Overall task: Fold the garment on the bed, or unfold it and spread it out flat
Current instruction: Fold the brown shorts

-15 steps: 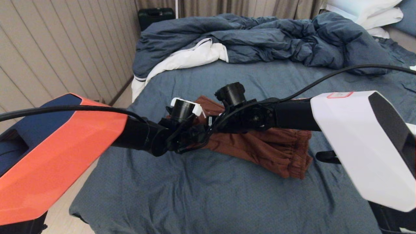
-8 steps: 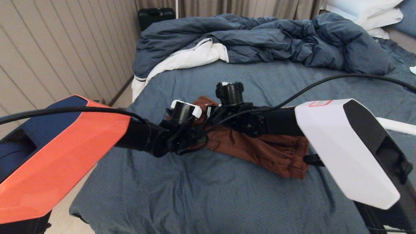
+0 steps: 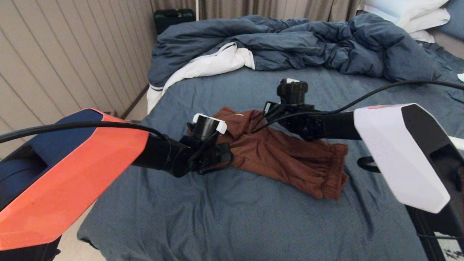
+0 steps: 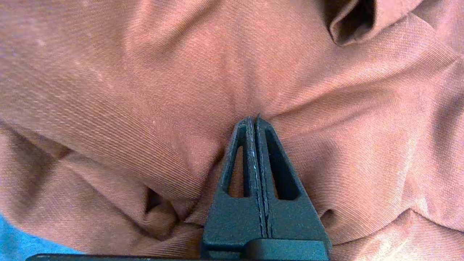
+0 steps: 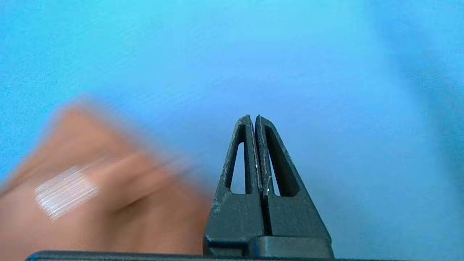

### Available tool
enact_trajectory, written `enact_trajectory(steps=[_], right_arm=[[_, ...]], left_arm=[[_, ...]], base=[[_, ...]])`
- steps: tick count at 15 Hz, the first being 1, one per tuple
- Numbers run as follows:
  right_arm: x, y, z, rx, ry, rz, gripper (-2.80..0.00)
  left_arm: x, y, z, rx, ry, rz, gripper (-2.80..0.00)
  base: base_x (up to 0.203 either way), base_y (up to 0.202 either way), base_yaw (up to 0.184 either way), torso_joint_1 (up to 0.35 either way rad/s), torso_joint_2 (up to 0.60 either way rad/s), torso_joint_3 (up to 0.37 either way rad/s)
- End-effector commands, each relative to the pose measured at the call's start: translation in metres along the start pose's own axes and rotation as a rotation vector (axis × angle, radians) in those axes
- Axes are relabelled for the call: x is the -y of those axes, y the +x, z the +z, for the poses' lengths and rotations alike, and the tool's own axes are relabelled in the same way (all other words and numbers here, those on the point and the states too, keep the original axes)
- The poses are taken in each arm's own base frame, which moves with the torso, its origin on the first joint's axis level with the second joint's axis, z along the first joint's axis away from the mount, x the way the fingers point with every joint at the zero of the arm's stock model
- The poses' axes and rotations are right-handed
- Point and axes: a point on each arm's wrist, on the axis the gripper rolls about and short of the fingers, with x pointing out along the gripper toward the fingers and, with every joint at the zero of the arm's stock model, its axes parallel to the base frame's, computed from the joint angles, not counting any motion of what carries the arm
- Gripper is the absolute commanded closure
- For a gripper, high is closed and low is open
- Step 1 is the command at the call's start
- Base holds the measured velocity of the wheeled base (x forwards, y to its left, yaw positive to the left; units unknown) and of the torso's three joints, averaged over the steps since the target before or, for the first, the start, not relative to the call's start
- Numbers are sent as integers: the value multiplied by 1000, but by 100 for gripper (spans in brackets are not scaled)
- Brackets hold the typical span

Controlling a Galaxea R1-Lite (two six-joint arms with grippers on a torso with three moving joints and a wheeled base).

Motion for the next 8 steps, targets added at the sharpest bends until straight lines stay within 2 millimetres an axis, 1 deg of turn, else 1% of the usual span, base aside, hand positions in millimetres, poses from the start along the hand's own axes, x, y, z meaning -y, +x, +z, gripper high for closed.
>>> enact_trajectory(steps=[1, 2, 3, 5, 6, 8], right_arm=[[20, 3, 15, 31, 15, -45, 0], [25, 3, 18, 39, 18, -63, 0], [30, 1, 26, 54, 23, -89, 0], [36, -15, 53, 88, 36, -114, 0], [37, -29, 70, 96, 46, -119, 0], [38, -65, 104, 89, 75, -116, 0]], left_arm=[[-1, 2, -2, -3, -1, 3, 0], [-1, 2, -2, -2, -1, 5, 0], [0, 2, -1, 0, -2, 3, 0], [2, -2, 4, 12, -4, -4, 0], [3, -5, 7, 22, -6, -10, 0], [5, -14, 16, 47, -7, -22, 0]], base=[[0, 0, 0, 0, 0, 0], [0, 0, 0, 0, 0, 0], [0, 0, 0, 0, 0, 0], [0, 0, 0, 0, 0, 0], [0, 0, 0, 0, 0, 0], [0, 0, 0, 0, 0, 0]])
